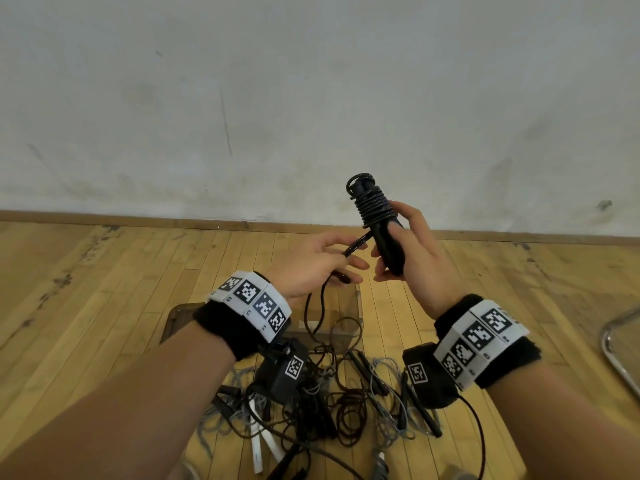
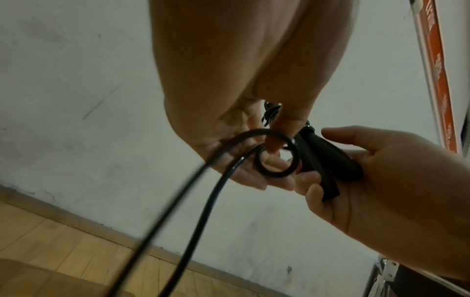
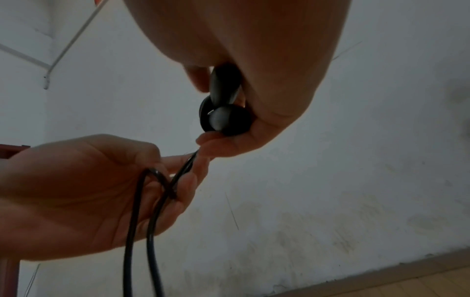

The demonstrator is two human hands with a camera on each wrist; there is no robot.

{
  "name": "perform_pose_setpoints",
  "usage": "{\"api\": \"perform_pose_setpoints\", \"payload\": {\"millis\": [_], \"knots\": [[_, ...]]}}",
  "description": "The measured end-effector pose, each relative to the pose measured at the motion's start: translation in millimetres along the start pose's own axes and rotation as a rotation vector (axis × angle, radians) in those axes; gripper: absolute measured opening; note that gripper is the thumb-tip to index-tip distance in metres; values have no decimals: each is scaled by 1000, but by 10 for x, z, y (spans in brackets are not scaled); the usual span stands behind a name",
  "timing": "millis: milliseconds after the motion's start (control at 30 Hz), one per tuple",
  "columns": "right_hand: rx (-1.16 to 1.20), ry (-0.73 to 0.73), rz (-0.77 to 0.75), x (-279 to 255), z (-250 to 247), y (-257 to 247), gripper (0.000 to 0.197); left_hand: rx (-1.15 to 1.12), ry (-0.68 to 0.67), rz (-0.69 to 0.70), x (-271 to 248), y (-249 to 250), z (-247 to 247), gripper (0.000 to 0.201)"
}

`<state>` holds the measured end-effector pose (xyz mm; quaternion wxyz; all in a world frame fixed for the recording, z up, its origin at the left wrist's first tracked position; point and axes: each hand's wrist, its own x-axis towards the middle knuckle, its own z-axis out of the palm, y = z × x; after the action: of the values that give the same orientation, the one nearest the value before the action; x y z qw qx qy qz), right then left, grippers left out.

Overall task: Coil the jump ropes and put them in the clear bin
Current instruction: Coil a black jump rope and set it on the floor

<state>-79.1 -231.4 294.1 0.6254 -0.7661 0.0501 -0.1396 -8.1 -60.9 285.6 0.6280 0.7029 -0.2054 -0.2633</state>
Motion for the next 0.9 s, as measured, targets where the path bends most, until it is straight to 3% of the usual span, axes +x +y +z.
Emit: {"api": "perform_pose_setpoints", "payload": {"millis": [133,267,367,500,600,767,900], "knots": [[-20,-41,-2,33,-27,66,40,24,13,29,20,-1,-1,55],[-207,-93,-89,61,-22,176,47,-63,85,19,35,-29,33,38],[-323,-92,-173,83,-19,221,53,-67,94,10,36,-30,24,42],[-383,-105,-227,66,-38,234,61,-137,9,-80,14,-22,-3,48],[-418,-111,-221,57,-46,260,70,-143,-9,-136,-4,-18,-8,42],[-549,-47,-161,107,-56,339,78,-190,78,-151,18,38,-32,37],[-639,-3,-191,136,7,368,78,-281,163,-137,-18,101,30,17]]}}
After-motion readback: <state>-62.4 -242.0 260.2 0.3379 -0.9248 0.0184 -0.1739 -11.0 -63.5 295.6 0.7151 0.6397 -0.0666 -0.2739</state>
